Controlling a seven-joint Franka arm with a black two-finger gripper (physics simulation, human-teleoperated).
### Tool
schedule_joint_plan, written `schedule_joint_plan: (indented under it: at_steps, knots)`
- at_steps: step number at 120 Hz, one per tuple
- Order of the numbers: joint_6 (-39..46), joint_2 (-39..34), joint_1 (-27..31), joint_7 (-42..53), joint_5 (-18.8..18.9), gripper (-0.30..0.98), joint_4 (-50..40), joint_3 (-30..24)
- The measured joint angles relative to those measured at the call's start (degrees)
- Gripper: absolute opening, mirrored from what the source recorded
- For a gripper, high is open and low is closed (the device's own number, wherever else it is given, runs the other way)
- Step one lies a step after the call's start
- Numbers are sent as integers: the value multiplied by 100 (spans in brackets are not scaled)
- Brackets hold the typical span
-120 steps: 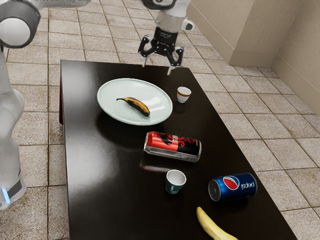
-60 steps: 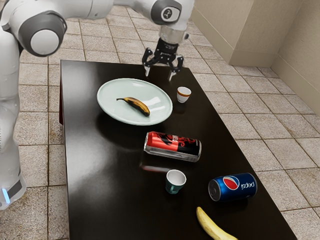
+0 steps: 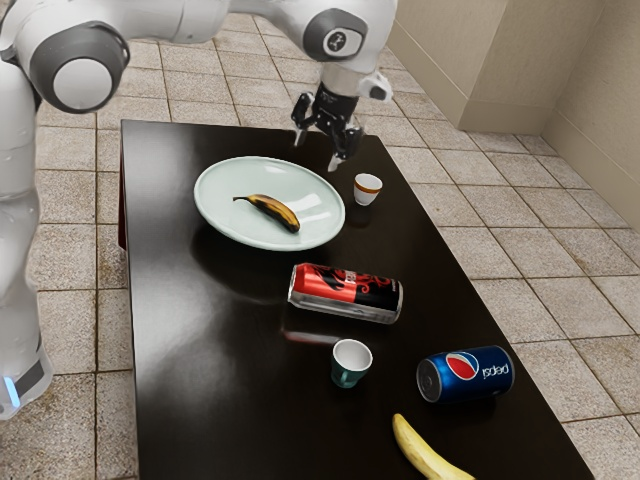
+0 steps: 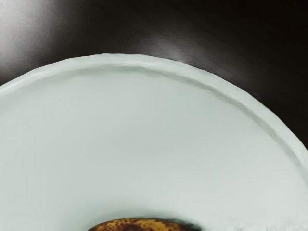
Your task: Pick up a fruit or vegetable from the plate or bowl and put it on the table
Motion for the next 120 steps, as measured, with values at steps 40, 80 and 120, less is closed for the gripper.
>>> schedule_joint_plan:
  at_steps: [40, 80, 120]
  knots:
    - [1190, -1588, 145, 2869, 515, 69, -2046, -11]
    - [1713, -1559, 115, 5302, 391, 69, -2386, -11]
    - [2166, -1444, 117, 6853, -98, 69, -2939, -19]
